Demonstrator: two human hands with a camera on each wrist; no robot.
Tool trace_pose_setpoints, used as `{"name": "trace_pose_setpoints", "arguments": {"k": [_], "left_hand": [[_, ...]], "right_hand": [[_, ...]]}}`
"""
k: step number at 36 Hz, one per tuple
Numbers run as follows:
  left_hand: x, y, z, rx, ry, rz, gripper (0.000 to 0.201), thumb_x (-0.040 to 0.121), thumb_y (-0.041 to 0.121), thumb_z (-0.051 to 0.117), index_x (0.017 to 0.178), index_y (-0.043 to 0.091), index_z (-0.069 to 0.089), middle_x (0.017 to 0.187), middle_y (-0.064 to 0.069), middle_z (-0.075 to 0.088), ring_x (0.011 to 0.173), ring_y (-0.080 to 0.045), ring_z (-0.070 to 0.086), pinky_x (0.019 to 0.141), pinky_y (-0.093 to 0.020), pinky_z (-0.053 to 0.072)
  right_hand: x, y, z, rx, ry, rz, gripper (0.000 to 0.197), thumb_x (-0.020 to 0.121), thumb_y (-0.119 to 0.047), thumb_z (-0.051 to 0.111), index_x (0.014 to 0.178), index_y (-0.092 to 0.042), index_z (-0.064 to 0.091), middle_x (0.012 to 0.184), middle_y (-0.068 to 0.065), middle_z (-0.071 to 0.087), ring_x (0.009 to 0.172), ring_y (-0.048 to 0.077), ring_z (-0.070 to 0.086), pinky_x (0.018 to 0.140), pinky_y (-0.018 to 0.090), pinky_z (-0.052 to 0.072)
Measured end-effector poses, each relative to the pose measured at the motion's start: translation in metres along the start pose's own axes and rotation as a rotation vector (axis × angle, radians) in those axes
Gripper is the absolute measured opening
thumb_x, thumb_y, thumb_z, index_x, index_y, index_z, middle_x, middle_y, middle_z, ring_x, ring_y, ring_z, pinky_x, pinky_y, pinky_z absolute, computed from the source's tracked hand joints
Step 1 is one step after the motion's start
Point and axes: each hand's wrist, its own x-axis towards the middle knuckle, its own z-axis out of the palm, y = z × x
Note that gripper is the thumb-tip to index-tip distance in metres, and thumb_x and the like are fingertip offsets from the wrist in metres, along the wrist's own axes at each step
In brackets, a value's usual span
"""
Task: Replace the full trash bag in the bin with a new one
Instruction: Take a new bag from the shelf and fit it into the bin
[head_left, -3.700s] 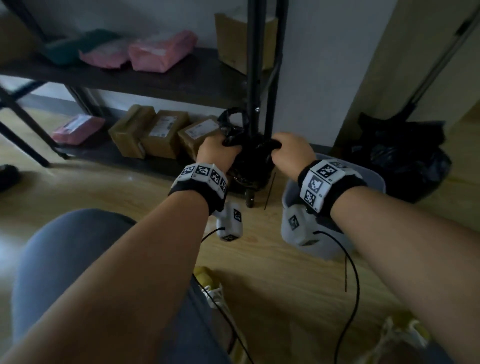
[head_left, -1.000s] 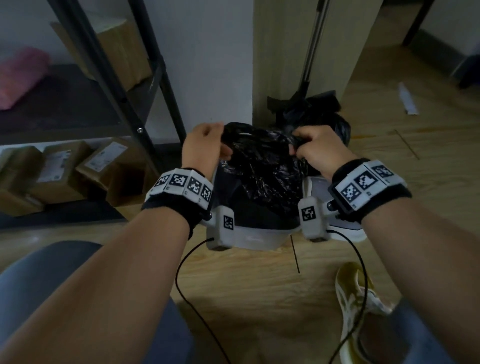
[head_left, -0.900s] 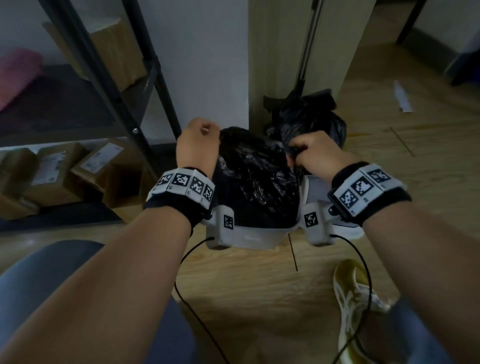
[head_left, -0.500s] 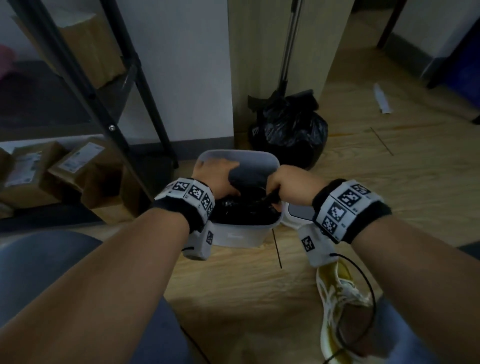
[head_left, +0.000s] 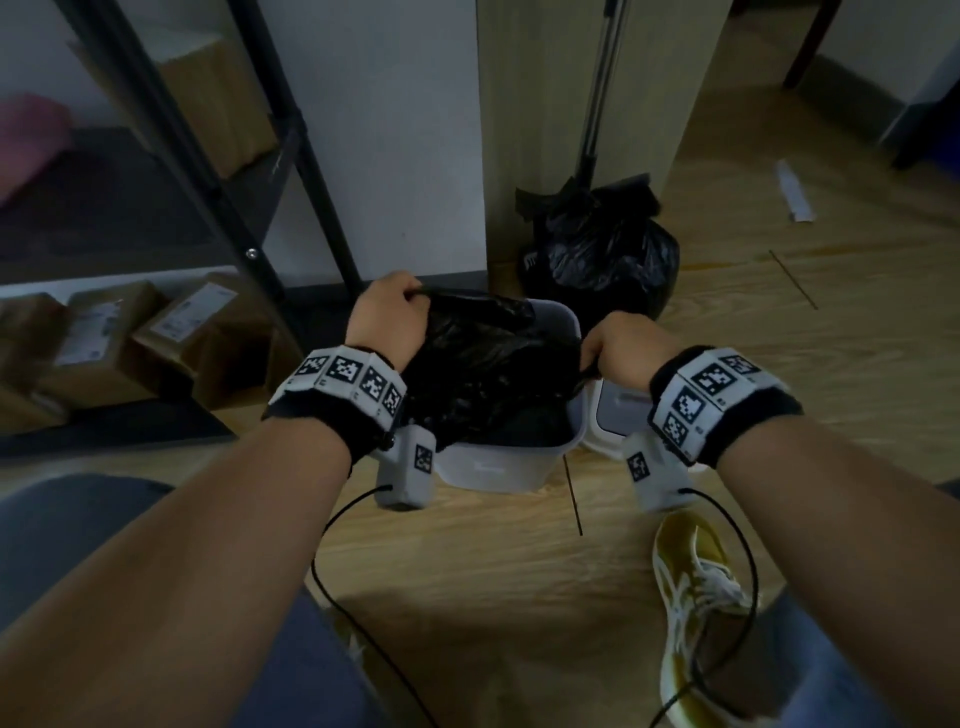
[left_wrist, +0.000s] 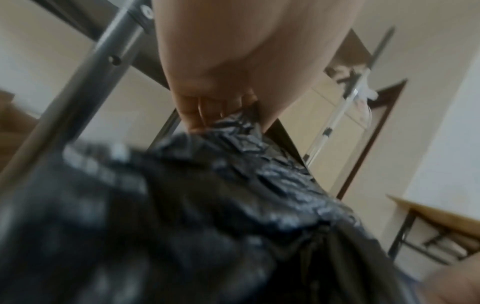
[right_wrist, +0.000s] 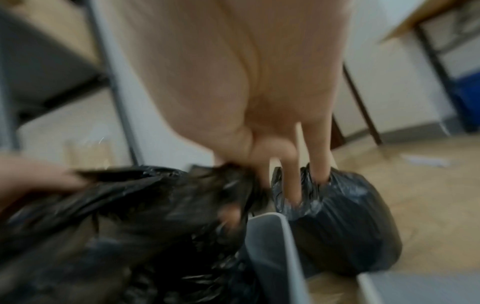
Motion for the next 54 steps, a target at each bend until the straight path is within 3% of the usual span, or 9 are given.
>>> {"name": "trace_pose_setpoints", "arguments": {"k": [7,11,15,20,24,33,38,45,54], "left_hand": [[-0.002,0.006,-0.006,-0.143,-0.028,0.011,0.030,0.099,0.018,0.044,0.110,-0.001,0.064,0.109,-0.015,0.065,0.098,-0.023,0.058,0.076,-0.020,0.035],[-0.005,0.011,-0.008,-0.254,-0.044,-0.022,0.033,0.098,0.024,0.046,0.106,-0.002,0.066,0.107,-0.018,0.067,0.096,-0.024,0.060,0.087,-0.033,0.046],[-0.006,0.015,-0.012,-0.333,-0.031,-0.059,0.036,0.098,0.028,0.048,0.104,-0.002,0.066,0.103,-0.017,0.067,0.097,-0.025,0.061,0.093,-0.037,0.047],[-0.002,0.011,-0.018,-0.361,0.024,-0.100,0.039,0.098,0.029,0.046,0.103,-0.005,0.065,0.106,-0.021,0.067,0.103,-0.031,0.062,0.093,-0.037,0.046],[0.004,-0.003,-0.022,-0.218,0.047,-0.120,0.036,0.099,0.027,0.044,0.097,-0.004,0.062,0.100,-0.021,0.064,0.096,-0.029,0.059,0.078,-0.029,0.039],[-0.002,-0.010,-0.013,-0.041,-0.037,-0.170,0.058,0.091,0.026,0.058,0.142,0.011,0.035,0.145,-0.017,0.036,0.128,-0.032,0.044,0.105,-0.032,0.036],[-0.011,0.013,-0.013,-0.225,-0.138,0.011,0.076,0.084,0.056,0.060,0.146,0.023,0.031,0.151,-0.002,0.032,0.137,-0.021,0.035,0.112,-0.032,0.032],[-0.022,0.021,0.003,0.053,-0.284,0.160,0.121,0.063,0.056,0.079,0.154,0.022,0.008,0.158,-0.002,0.020,0.146,-0.021,0.018,0.120,-0.038,0.019],[-0.010,0.013,-0.004,-0.037,-0.099,0.213,0.017,0.089,0.023,0.062,0.090,0.008,0.069,0.089,-0.008,0.070,0.095,-0.027,0.065,0.075,-0.027,0.044]], "right_hand": [[0.013,-0.011,-0.011,0.463,0.473,0.001,0.030,0.087,-0.005,0.045,0.100,-0.018,0.069,0.116,0.003,0.064,0.108,0.020,0.058,0.087,0.023,0.041],[0.018,-0.028,-0.004,0.441,0.284,-0.161,0.048,0.084,-0.010,0.059,0.130,-0.021,0.054,0.133,0.002,0.053,0.123,0.016,0.049,0.098,0.020,0.036],[0.021,-0.038,0.004,0.265,0.112,-0.196,0.073,0.067,-0.030,0.065,0.137,-0.023,0.045,0.134,0.010,0.047,0.126,0.028,0.046,0.108,0.041,0.039],[0.022,-0.028,0.014,0.130,0.158,-0.061,0.035,0.089,-0.024,0.054,0.124,-0.017,0.059,0.120,0.013,0.060,0.107,0.033,0.058,0.091,0.039,0.049],[0.022,-0.012,0.004,0.320,0.253,0.018,0.024,0.094,-0.015,0.048,0.098,-0.004,0.069,0.095,0.012,0.065,0.093,0.029,0.062,0.072,0.029,0.043],[0.018,-0.022,-0.030,1.222,0.232,0.192,0.023,0.084,-0.006,0.064,0.104,0.001,0.072,0.107,0.025,0.070,0.098,0.036,0.068,0.095,0.050,0.052],[0.015,-0.038,-0.038,1.491,0.116,0.113,0.021,0.092,-0.012,0.050,0.105,-0.004,0.065,0.109,0.015,0.066,0.102,0.028,0.065,0.094,0.037,0.053],[0.008,-0.054,-0.033,1.326,0.109,-0.007,0.048,0.090,0.012,0.025,0.126,0.009,0.055,0.117,0.017,0.058,0.107,0.028,0.057,0.091,0.032,0.052],[0.011,-0.046,-0.021,0.470,0.142,-0.173,0.034,0.080,-0.001,0.065,0.114,-0.009,0.066,0.107,0.008,0.068,0.100,0.021,0.063,0.085,0.026,0.047]]}}
